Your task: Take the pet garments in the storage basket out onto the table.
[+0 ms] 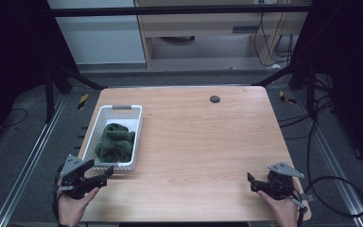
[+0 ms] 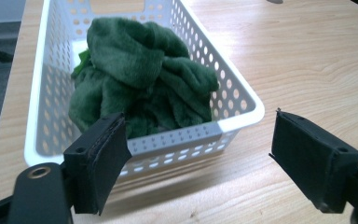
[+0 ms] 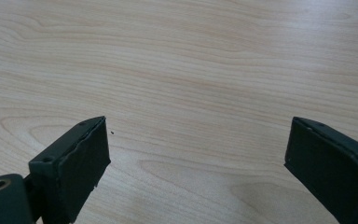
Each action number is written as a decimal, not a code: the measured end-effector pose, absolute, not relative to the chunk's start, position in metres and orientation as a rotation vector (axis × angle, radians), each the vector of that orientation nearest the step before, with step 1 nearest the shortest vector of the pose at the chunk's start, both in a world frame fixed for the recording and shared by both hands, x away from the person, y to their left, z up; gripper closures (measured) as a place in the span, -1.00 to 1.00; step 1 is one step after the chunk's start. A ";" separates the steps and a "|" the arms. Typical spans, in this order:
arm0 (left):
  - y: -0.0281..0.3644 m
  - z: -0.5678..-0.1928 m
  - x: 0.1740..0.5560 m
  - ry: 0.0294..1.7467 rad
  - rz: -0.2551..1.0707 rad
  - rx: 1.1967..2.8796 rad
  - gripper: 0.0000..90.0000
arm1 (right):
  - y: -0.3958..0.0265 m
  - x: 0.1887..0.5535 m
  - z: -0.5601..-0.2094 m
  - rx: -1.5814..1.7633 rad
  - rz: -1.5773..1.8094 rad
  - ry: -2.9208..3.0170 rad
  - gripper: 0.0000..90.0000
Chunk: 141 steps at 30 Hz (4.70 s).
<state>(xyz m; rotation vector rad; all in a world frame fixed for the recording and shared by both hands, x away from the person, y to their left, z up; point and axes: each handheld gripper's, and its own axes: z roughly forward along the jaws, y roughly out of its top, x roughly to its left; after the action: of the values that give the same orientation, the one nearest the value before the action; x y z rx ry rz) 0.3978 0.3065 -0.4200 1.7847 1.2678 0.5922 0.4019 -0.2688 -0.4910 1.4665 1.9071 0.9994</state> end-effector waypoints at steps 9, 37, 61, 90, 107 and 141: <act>0.303 -0.410 0.408 1.249 0.591 1.810 -0.64 | -0.269 0.402 -0.491 1.463 0.995 1.910 -0.86; 0.305 -0.399 0.440 1.297 0.610 1.823 -0.67 | -0.268 0.403 -0.491 1.461 0.997 1.923 -0.86; 0.294 -0.395 0.471 1.336 0.613 1.871 -0.68 | -0.268 0.405 -0.493 1.459 0.994 1.941 -0.87; 0.290 -0.402 0.511 1.428 0.620 1.941 -0.76 | -0.268 0.406 -0.495 1.462 0.993 1.962 -0.89; 0.287 -0.405 0.534 1.473 0.604 1.981 -0.78 | -0.267 0.407 -0.496 1.464 0.988 1.976 -0.90; 0.291 -0.430 0.555 1.596 0.482 2.034 0.24 | -0.266 0.409 -0.497 1.456 0.979 2.009 -0.93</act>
<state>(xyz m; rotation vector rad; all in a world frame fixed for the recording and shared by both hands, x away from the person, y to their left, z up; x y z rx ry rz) 0.5555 0.2908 -0.4300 2.0342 1.5960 0.4820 0.4085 -0.2658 -0.4970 1.4559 2.0086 0.9793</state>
